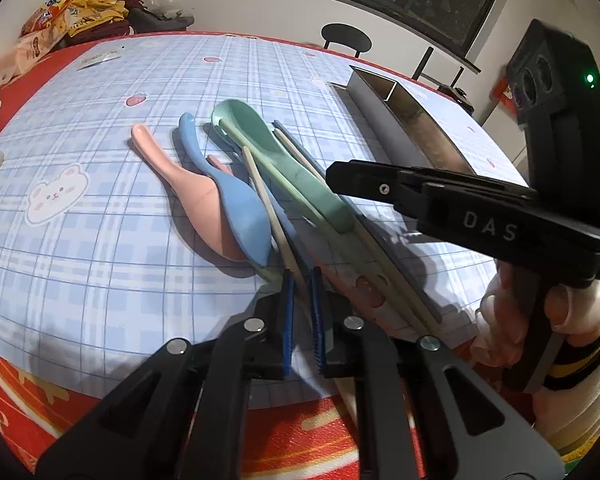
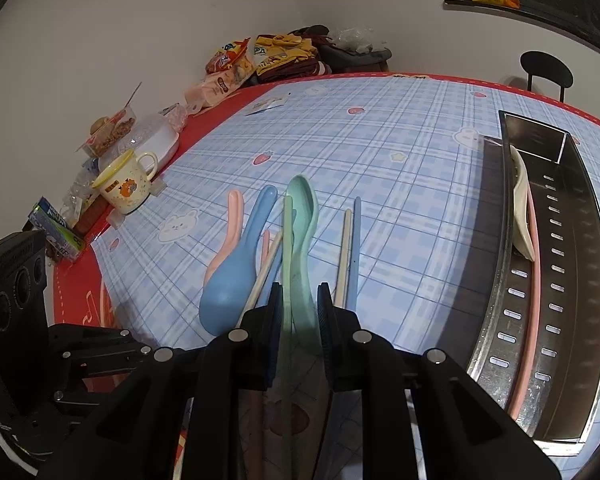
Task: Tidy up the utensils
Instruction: 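Grasp the green spoon with the right tool while the left tool grasps a beige chopstick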
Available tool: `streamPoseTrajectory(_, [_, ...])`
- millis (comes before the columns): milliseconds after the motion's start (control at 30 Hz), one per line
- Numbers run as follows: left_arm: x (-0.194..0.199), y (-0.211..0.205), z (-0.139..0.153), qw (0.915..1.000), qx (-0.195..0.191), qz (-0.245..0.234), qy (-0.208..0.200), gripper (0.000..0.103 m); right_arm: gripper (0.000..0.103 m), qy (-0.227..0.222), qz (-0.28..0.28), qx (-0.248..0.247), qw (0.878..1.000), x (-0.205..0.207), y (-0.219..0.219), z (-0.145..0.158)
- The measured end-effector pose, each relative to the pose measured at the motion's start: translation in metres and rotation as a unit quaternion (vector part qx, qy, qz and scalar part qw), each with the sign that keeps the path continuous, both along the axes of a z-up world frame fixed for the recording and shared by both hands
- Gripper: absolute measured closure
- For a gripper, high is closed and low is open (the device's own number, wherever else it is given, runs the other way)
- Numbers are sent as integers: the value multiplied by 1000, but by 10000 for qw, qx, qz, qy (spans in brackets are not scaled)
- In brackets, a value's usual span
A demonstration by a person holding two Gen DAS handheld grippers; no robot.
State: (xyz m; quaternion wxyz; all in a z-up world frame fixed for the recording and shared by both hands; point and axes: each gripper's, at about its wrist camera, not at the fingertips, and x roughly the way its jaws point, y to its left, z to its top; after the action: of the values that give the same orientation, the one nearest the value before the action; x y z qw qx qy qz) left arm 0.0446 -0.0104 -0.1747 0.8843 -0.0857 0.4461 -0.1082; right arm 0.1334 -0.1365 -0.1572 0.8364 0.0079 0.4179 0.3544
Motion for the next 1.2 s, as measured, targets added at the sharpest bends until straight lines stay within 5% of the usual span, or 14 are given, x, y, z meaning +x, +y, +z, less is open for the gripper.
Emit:
streamPoseTrajectory(567, [17,-5,-3,9947,992,-249,34,85,85,104,37,-116,9999,4,5,-6])
streamPoseTrajectory(1200, [13,22,-6,9995,279,62,-94,91,89,373,109,-513,9979,34,38,-17])
